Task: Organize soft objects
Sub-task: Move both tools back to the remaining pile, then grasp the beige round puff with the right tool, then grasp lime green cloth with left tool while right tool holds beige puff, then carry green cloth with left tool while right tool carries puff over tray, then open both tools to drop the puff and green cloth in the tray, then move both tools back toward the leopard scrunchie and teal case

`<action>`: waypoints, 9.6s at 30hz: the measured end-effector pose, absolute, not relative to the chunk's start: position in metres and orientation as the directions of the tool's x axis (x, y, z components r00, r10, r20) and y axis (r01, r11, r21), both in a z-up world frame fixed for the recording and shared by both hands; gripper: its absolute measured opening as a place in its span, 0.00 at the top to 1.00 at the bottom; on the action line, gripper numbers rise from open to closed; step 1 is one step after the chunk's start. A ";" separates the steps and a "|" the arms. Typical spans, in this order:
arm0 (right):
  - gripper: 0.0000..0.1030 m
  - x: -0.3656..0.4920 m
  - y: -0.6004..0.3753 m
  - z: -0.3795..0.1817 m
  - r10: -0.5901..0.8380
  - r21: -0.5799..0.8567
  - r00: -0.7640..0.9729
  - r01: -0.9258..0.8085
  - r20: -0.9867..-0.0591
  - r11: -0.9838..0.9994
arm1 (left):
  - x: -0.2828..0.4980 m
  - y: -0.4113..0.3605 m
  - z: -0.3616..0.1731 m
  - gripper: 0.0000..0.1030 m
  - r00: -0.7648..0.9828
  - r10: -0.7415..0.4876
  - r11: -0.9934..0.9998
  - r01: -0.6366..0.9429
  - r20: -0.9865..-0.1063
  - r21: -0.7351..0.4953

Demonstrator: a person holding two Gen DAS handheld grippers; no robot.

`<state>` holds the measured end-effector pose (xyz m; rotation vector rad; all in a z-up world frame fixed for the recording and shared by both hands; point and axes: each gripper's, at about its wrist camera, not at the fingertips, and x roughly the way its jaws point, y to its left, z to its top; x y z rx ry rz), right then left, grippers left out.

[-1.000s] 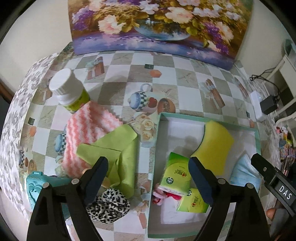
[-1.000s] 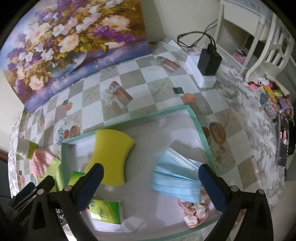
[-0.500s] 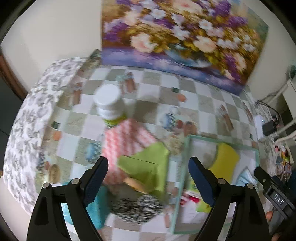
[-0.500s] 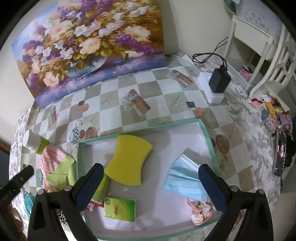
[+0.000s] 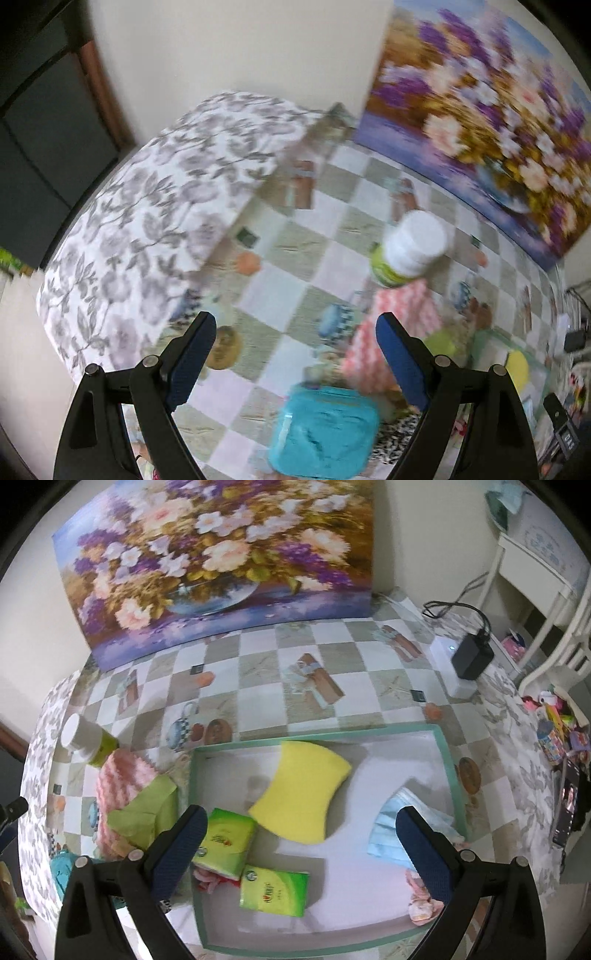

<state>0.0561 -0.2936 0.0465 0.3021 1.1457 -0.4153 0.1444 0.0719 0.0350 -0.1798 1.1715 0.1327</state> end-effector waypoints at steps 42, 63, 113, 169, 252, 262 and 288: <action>0.24 0.109 -0.133 -0.045 0.269 0.296 0.280 0.056 -0.921 0.954 | 0.157 0.069 -0.048 0.14 0.156 -0.148 0.976 -0.136 -0.977 -0.170; 0.72 0.111 -0.136 -0.054 0.331 0.354 0.302 0.024 -0.894 0.935 | 0.162 0.069 -0.051 0.14 0.154 -0.155 0.977 -0.125 -0.976 -0.174; 0.75 0.071 -0.296 0.019 0.153 0.392 0.541 0.360 -0.827 0.847 | 0.128 -0.113 -0.053 0.18 0.161 -0.170 0.950 0.288 -0.972 -0.118; 0.75 0.053 -0.314 0.063 0.111 0.420 0.625 0.373 -0.773 0.827 | 0.122 -0.083 0.042 0.95 0.400 -0.312 0.934 0.297 -0.862 -0.199; 0.00 0.019 -0.376 0.009 -0.103 0.110 0.292 0.629 -0.951 0.770 | 0.125 -0.096 0.015 0.09 0.283 -0.199 0.977 0.137 -0.938 -0.166; 0.00 0.024 -0.353 0.028 -0.109 0.105 0.317 0.589 -0.942 0.801 | 0.140 -0.021 0.036 0.09 0.373 -0.095 0.995 0.007 -0.923 -0.100; 0.00 0.050 -0.235 0.038 0.025 0.147 0.342 0.335 -0.939 0.931 | 0.131 0.107 0.004 0.09 0.294 0.005 0.970 -0.233 -0.956 -0.067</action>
